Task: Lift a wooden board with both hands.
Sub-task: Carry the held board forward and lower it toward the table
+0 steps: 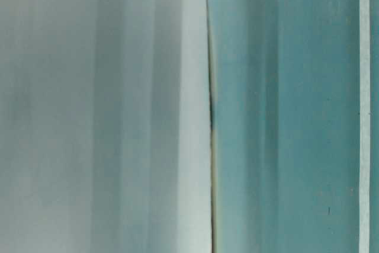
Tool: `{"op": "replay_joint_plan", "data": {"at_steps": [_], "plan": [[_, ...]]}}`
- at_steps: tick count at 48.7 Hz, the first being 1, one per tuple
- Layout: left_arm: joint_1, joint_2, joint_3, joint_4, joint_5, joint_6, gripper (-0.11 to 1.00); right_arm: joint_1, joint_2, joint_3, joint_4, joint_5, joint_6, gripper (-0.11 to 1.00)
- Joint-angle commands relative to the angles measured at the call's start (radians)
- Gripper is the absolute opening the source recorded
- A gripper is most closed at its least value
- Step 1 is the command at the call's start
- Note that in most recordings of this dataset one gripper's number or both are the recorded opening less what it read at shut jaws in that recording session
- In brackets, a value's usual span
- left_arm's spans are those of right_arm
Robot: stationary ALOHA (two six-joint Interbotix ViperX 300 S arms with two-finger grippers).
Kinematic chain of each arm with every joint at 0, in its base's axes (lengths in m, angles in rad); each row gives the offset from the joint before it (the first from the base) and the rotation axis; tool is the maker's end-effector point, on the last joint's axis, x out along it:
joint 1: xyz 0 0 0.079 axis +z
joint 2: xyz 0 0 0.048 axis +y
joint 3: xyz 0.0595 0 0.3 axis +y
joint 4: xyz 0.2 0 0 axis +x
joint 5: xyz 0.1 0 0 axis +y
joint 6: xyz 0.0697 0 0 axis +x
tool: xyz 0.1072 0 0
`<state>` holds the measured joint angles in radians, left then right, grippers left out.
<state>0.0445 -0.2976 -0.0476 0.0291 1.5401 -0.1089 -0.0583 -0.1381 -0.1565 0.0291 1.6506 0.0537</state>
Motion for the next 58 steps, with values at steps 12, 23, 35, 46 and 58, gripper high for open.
{"op": "replay_joint_plan", "data": {"at_steps": [12, 23, 35, 46, 58], "plan": [[0.003, 0.005, -0.034, 0.003, -0.012, -0.005, 0.18, 0.006, 0.003, -0.028, 0.002, -0.021, 0.011, 0.22], [0.003, 0.0, 0.032, 0.003, -0.011, -0.014, 0.18, 0.009, 0.002, 0.061, 0.003, -0.029, 0.005, 0.22], [0.0, -0.003, 0.161, 0.003, -0.14, -0.025, 0.18, 0.011, -0.006, 0.161, 0.0, -0.098, 0.003, 0.22], [-0.002, 0.012, 0.29, 0.003, -0.225, -0.025, 0.18, 0.015, -0.002, 0.261, -0.002, -0.201, 0.003, 0.22], [-0.005, 0.031, 0.383, 0.003, -0.295, -0.02, 0.18, 0.026, 0.008, 0.403, -0.002, -0.339, 0.003, 0.22]]}}
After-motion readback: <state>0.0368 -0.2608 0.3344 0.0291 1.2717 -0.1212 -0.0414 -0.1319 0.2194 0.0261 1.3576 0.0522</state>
